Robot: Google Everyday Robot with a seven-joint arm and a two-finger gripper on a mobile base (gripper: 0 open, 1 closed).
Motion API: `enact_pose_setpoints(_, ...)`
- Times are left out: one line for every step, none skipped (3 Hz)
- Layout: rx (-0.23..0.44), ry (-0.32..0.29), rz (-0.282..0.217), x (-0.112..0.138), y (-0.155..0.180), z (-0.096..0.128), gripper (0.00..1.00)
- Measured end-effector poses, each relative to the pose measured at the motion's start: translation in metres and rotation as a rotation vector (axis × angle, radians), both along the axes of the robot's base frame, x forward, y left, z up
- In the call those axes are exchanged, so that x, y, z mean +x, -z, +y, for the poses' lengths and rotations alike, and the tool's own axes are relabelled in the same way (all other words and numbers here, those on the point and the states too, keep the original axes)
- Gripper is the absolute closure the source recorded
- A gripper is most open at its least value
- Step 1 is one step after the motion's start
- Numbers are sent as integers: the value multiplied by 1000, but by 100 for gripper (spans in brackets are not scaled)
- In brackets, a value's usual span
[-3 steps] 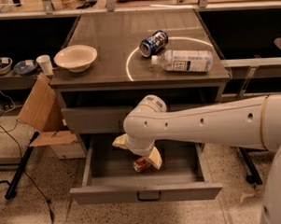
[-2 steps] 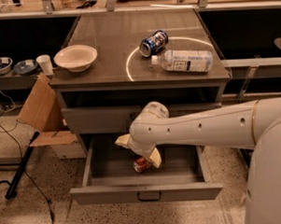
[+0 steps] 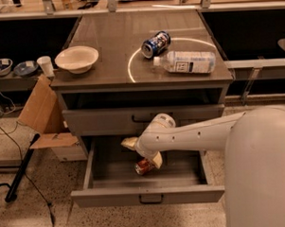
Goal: Pick coke can from middle drawer and place on counter
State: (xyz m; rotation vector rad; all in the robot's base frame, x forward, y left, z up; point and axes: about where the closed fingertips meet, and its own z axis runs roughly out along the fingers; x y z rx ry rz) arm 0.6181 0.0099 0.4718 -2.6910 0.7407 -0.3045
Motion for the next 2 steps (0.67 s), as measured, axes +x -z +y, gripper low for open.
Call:
enact_pose_setpoints(-2,-46,8,12,37,-3,0)
enact_pose_setpoints(-41,-100,29,17,72,-4,0)
